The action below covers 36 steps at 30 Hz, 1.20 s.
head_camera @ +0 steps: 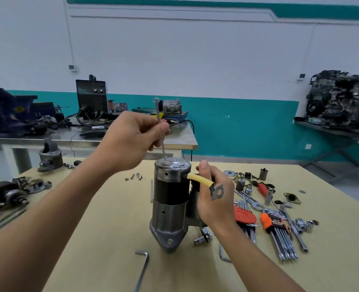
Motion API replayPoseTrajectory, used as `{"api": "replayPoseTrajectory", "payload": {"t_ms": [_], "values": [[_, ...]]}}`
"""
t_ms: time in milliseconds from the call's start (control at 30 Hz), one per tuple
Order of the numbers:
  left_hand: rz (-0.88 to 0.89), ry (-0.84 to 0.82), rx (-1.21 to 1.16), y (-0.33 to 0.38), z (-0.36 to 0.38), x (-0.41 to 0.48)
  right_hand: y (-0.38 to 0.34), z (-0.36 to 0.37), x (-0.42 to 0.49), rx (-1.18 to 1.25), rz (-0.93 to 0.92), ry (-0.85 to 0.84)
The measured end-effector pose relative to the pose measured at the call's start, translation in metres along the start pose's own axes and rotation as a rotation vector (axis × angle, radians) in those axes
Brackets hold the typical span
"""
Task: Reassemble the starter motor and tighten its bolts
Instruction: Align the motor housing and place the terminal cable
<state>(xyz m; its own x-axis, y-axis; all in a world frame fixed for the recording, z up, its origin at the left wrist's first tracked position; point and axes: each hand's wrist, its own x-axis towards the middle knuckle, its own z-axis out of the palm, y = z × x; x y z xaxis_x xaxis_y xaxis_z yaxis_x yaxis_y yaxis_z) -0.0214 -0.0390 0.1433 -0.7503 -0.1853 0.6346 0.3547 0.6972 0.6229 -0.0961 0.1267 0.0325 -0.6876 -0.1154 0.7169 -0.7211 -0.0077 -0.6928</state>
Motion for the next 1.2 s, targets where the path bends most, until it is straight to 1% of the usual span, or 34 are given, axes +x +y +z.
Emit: {"api": "replayPoseTrajectory", "payload": {"t_ms": [100,267,567,733,933,1033,1100,1133,1200], "values": [[-0.001,-0.006,-0.154,0.015,0.0,0.002,-0.003,0.001,-0.001,0.01,-0.016,-0.003],[-0.033,-0.085,-0.244,0.023,0.004,0.0,-0.003,0.0,-0.002,-0.006,-0.039,0.002],[-0.034,-0.117,-0.089,0.023,0.003,0.001,-0.001,0.0,-0.002,0.016,-0.003,-0.005],[-0.028,-0.275,0.067,0.02,0.017,-0.005,-0.001,0.001,-0.001,0.031,0.012,-0.014],[0.006,-0.244,0.149,0.006,0.02,-0.014,-0.001,0.0,0.0,0.015,0.018,-0.01],[0.011,-0.213,0.149,-0.006,0.021,-0.019,0.001,0.0,0.0,0.016,0.026,-0.007],[0.037,-0.196,0.065,-0.013,0.018,-0.019,0.002,0.0,0.001,0.016,0.032,-0.003],[0.053,-0.209,0.009,-0.016,0.016,-0.018,0.002,0.001,0.001,0.018,0.032,-0.001],[0.069,-0.29,-0.051,-0.02,0.015,-0.016,0.003,0.001,0.001,0.013,0.03,0.001]]}}
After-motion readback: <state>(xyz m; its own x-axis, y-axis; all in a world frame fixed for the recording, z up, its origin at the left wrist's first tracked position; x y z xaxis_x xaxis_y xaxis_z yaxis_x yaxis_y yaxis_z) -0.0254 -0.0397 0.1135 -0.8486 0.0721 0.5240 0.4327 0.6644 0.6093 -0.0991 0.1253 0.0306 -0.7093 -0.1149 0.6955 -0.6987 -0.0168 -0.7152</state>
